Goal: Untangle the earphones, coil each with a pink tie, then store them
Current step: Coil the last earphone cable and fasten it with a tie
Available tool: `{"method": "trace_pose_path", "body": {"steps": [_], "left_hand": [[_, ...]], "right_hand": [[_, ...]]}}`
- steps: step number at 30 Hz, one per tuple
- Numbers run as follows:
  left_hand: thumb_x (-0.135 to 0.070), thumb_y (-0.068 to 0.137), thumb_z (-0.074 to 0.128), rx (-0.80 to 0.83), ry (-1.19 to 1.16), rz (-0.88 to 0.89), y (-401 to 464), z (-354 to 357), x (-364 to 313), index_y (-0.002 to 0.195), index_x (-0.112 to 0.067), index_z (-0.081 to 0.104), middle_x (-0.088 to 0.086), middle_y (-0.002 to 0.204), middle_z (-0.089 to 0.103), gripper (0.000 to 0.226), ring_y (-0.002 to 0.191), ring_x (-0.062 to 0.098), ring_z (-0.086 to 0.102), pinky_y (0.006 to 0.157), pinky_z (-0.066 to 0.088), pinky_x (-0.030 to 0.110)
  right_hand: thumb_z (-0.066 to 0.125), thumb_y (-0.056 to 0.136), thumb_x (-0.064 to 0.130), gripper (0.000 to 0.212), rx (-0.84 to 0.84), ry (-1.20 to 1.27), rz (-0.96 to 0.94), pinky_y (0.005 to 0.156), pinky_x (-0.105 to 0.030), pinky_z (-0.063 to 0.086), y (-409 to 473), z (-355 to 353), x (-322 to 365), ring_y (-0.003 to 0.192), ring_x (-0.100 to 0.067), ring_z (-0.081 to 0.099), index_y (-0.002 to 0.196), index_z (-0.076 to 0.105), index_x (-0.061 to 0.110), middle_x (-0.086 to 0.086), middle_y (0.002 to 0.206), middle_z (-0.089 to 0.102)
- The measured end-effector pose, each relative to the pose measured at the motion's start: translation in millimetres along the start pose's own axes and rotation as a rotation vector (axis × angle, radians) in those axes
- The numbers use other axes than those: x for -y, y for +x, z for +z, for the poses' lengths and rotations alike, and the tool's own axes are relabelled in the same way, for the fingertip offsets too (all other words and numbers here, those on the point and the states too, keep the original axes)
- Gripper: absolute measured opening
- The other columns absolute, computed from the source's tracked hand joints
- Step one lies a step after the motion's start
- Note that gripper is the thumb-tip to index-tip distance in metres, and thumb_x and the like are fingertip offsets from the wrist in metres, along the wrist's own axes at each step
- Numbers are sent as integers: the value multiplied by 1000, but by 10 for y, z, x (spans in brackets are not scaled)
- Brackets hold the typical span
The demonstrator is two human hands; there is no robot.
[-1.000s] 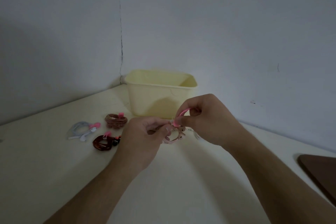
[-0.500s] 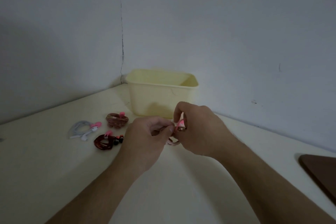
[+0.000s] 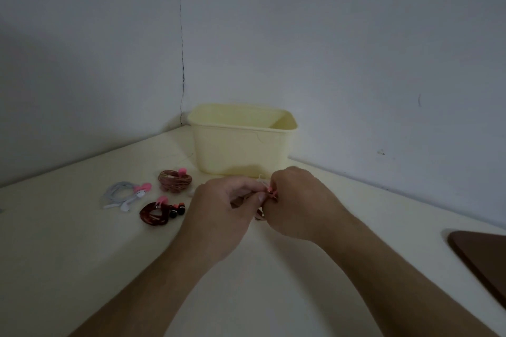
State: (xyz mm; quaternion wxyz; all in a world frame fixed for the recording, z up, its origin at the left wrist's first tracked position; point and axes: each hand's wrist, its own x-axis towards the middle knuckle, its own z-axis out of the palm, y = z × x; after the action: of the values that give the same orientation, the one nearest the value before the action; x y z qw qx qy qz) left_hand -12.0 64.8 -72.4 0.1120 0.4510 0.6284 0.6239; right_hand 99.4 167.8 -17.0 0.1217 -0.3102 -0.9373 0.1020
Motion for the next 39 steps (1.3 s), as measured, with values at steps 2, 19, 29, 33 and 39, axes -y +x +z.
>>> {"method": "trace_pose_path", "body": {"steps": [2, 19, 29, 33, 39], "left_hand": [[0, 93, 72, -3, -3, -7, 2, -2, 14, 95, -19, 82, -7, 89, 81, 22, 84, 14, 78, 81, 63, 41], [-6, 91, 76, -24, 57, 7, -18, -25, -48, 95, -23, 82, -13, 86, 80, 18, 69, 12, 75, 69, 55, 20], [-7, 89, 79, -36, -37, -65, -1, -10, -18, 94, -21, 79, -7, 91, 81, 15, 77, 18, 77, 77, 62, 40], [-8, 89, 80, -62, -77, -108, 17, -16, -8, 96, -15, 75, -1, 86, 82, 11, 76, 20, 78, 75, 61, 37], [-8, 93, 76, -49, -158, -213, 54, -51, -37, 107, -9, 76, 3, 81, 81, 14, 59, 5, 70, 57, 48, 12]], "right_hand": [[65, 91, 28, 18, 38, 143, 38, 71, -42, 59, 38, -9, -32, 81, -21, 69, 81, 70, 14, -4, 87, 71], [76, 91, 20, 20, 246, 988, 265, 57, -29, 38, 109, -56, -237, 60, -17, 44, 91, 76, 0, -7, 76, 56], [71, 92, 9, 11, 67, 1006, 216, 64, -31, 41, 140, 50, -196, 60, -13, 52, 92, 76, -1, -4, 71, 65], [68, 94, 5, 6, 24, 1031, 128, 60, -19, 43, 121, 72, -153, 54, -3, 56, 93, 71, -1, 2, 66, 68], [72, 94, 20, 12, -109, 670, -41, 60, -18, 38, 132, 86, -155, 57, 0, 49, 82, 71, 18, 21, 58, 57]]}}
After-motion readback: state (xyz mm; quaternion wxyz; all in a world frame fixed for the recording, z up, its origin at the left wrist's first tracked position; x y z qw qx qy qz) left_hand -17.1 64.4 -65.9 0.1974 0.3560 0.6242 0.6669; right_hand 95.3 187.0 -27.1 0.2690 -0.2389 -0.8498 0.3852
